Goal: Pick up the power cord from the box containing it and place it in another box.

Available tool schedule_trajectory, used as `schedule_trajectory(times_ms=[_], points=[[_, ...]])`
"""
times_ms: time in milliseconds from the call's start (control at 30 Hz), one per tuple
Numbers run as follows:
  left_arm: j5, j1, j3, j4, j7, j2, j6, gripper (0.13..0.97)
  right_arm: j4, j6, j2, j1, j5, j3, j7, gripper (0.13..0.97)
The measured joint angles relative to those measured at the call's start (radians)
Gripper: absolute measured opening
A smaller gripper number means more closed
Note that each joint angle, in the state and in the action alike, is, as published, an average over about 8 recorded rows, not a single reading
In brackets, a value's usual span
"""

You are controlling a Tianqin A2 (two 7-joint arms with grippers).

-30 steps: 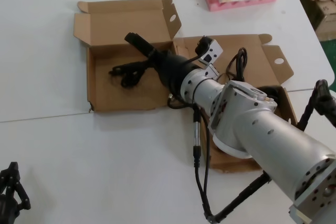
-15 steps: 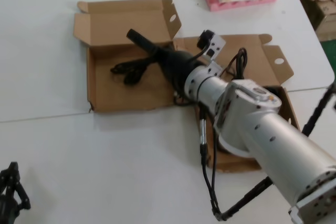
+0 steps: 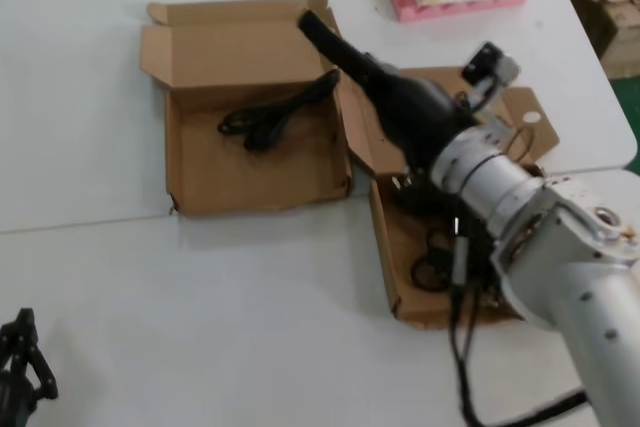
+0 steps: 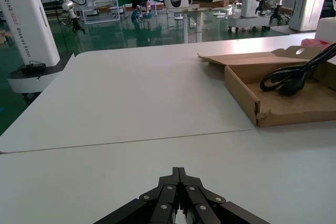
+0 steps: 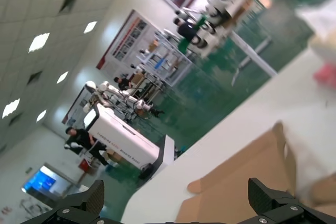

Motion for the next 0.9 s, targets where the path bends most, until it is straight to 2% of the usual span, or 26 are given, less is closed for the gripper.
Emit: schedule_trajectory(times_ms=[267, 467, 567, 800, 900], points=[[0.0, 0.0, 0.0, 0.0, 0.0, 0.0, 0.0, 0.163, 0.328, 0.071, 0.115, -0.16, -0.098, -0.048, 0.0, 0.966], [0.0, 0.0, 0.0, 0.0, 0.0, 0.0, 0.0, 0.163, 0.557, 0.163, 0.202, -0.264, -0.118, -0.085, 0.0, 0.966], [0.0, 0.0, 0.0, 0.0, 0.0, 0.0, 0.0, 0.168, 0.595, 0.182, 0.215, -0.288, -0.118, -0.086, 0.0, 0.966], [0.0, 0.0, 0.0, 0.0, 0.0, 0.0, 0.0, 0.182, 0.591, 0.192, 0.208, -0.325, -0.124, -0.074, 0.0, 0.966], [0.0, 0.0, 0.0, 0.0, 0.0, 0.0, 0.0, 0.213, 0.599, 0.204, 0.208, -0.349, -0.126, -0.069, 0.0, 0.966]])
